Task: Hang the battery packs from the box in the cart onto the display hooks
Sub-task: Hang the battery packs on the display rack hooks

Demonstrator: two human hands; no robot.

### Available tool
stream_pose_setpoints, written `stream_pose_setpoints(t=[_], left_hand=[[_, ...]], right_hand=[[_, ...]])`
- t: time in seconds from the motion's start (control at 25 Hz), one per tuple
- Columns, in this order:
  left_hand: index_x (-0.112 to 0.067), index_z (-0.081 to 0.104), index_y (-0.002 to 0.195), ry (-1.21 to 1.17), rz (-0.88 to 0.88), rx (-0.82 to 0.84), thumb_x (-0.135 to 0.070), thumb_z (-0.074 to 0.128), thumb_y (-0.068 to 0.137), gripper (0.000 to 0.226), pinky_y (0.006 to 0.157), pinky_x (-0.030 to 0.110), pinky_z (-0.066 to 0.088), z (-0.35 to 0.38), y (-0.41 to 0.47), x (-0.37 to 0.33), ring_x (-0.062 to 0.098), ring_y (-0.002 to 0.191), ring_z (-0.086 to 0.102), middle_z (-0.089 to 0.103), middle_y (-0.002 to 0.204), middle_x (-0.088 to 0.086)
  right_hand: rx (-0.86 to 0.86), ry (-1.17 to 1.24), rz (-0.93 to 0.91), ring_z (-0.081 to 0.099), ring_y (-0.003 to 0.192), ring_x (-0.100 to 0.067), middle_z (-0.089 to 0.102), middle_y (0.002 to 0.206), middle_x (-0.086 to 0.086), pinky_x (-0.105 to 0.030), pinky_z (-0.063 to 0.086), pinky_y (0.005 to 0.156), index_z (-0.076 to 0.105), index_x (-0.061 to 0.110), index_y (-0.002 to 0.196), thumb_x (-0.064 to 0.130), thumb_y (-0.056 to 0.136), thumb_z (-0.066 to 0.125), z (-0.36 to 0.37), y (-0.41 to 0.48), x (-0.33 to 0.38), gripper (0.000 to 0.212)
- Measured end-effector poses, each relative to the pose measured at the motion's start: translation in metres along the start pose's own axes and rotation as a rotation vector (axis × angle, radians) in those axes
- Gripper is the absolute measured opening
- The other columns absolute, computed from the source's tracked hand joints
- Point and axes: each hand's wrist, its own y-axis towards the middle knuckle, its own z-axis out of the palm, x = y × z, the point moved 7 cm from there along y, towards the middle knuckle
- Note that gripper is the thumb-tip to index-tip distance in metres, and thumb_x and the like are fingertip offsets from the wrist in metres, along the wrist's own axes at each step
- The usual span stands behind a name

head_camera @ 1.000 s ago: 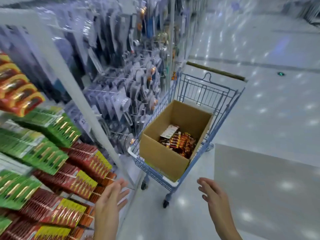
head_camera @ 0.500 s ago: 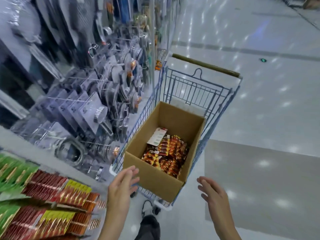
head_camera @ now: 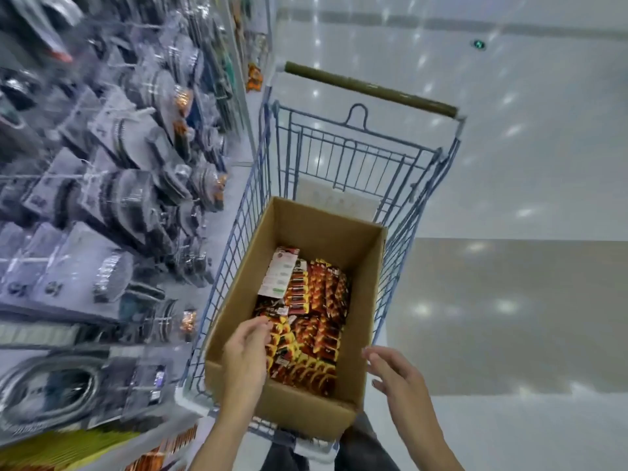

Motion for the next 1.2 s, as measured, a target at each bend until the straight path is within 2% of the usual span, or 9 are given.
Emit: stream_pose_setpoints(t=[0.12, 0.2, 0.32, 0.44, 0.6, 0.8, 0.96, 1.08, 1.2], left_hand=[[-0.023, 0.068, 0.124, 0.323, -0.084, -0.058, -0.026, 0.058, 0.103, 0.024, 0.091, 0.045, 0.056, 0.015, 0.067, 0.021, 0.023, 0.099, 0.068, 0.073, 0.114, 0.005], [-0.011, 0.064, 0.134, 0.522, -0.182, -0.061, -0.018, 0.058, 0.101, 0.034, 0.097, 0.042, 0.051, 0.025, 0.111, 0.045, 0.034, 0.113, 0.065, 0.069, 0.127, 0.015], [-0.004, 0.065, 0.129, 0.714, -0.266, 0.006, -0.015, 0.058, 0.100, 0.031, 0.100, 0.042, 0.049, 0.042, 0.153, 0.086, 0.040, 0.120, 0.061, 0.066, 0.131, 0.021], [-0.005, 0.065, 0.127, 0.838, -0.323, 0.076, -0.025, 0.065, 0.100, 0.033, 0.101, 0.043, 0.052, 0.054, 0.174, 0.125, 0.039, 0.120, 0.063, 0.067, 0.130, 0.020], [-0.005, 0.057, 0.137, 0.944, -0.367, 0.125, -0.038, 0.069, 0.098, 0.053, 0.106, 0.041, 0.048, 0.060, 0.195, 0.152, 0.038, 0.128, 0.058, 0.063, 0.137, 0.018], [-0.002, 0.040, 0.152, 1.129, -0.397, 0.079, -0.044, 0.065, 0.099, 0.072, 0.112, 0.048, 0.039, 0.066, 0.205, 0.166, 0.037, 0.144, 0.034, 0.051, 0.149, 0.017], [-0.003, 0.038, 0.151, 1.144, -0.354, 0.052, -0.056, 0.075, 0.087, 0.091, 0.114, 0.049, 0.036, 0.069, 0.200, 0.159, 0.038, 0.141, 0.038, 0.048, 0.151, 0.020], [-0.007, 0.041, 0.147, 0.916, -0.407, -0.013, -0.050, 0.088, 0.076, 0.095, 0.109, 0.050, 0.044, 0.064, 0.190, 0.151, 0.039, 0.133, 0.051, 0.054, 0.143, 0.019], [-0.012, 0.048, 0.139, 0.763, -0.395, -0.009, -0.049, 0.091, 0.070, 0.089, 0.104, 0.049, 0.049, 0.063, 0.181, 0.131, 0.037, 0.124, 0.060, 0.061, 0.132, 0.013]], right_hand=[[0.056, -0.038, 0.039, 0.067, 0.108, -0.010, 0.076, 0.101, 0.013, -0.032, 0.052, 0.097, 0.079, 0.025, 0.098, 0.021, 0.102, 0.061, 0.012, 0.025, 0.002, 0.019], [0.085, -0.088, 0.030, 0.066, 0.110, -0.008, 0.074, 0.103, 0.018, -0.032, 0.052, 0.102, 0.078, 0.031, 0.100, 0.027, 0.102, 0.061, 0.021, 0.041, 0.004, 0.018], [0.111, -0.123, 0.016, 0.065, 0.110, -0.003, 0.073, 0.107, 0.021, -0.031, 0.053, 0.101, 0.077, 0.035, 0.102, 0.032, 0.101, 0.061, 0.030, 0.060, 0.008, 0.017], [0.141, -0.135, 0.055, 0.065, 0.107, 0.002, 0.073, 0.106, 0.023, -0.029, 0.052, 0.099, 0.077, 0.036, 0.101, 0.032, 0.101, 0.061, 0.035, 0.070, 0.002, 0.017], [0.157, -0.155, 0.125, 0.064, 0.106, 0.004, 0.073, 0.105, 0.023, -0.026, 0.051, 0.097, 0.077, 0.038, 0.100, 0.033, 0.101, 0.060, 0.035, 0.076, -0.010, 0.017], [0.154, -0.178, 0.180, 0.065, 0.103, 0.004, 0.073, 0.101, 0.025, -0.022, 0.050, 0.091, 0.077, 0.036, 0.097, 0.031, 0.101, 0.062, 0.032, 0.080, -0.023, 0.017], [0.158, -0.201, 0.190, 0.065, 0.106, 0.002, 0.072, 0.103, 0.027, -0.022, 0.049, 0.092, 0.076, 0.040, 0.097, 0.034, 0.101, 0.061, 0.029, 0.083, -0.028, 0.017], [0.179, -0.197, 0.181, 0.065, 0.106, 0.003, 0.072, 0.103, 0.025, -0.025, 0.050, 0.095, 0.076, 0.043, 0.096, 0.035, 0.101, 0.061, 0.033, 0.082, -0.023, 0.018], [0.187, -0.193, 0.148, 0.064, 0.110, -0.002, 0.072, 0.104, 0.024, -0.028, 0.051, 0.099, 0.076, 0.042, 0.097, 0.036, 0.101, 0.061, 0.035, 0.082, -0.012, 0.017]])
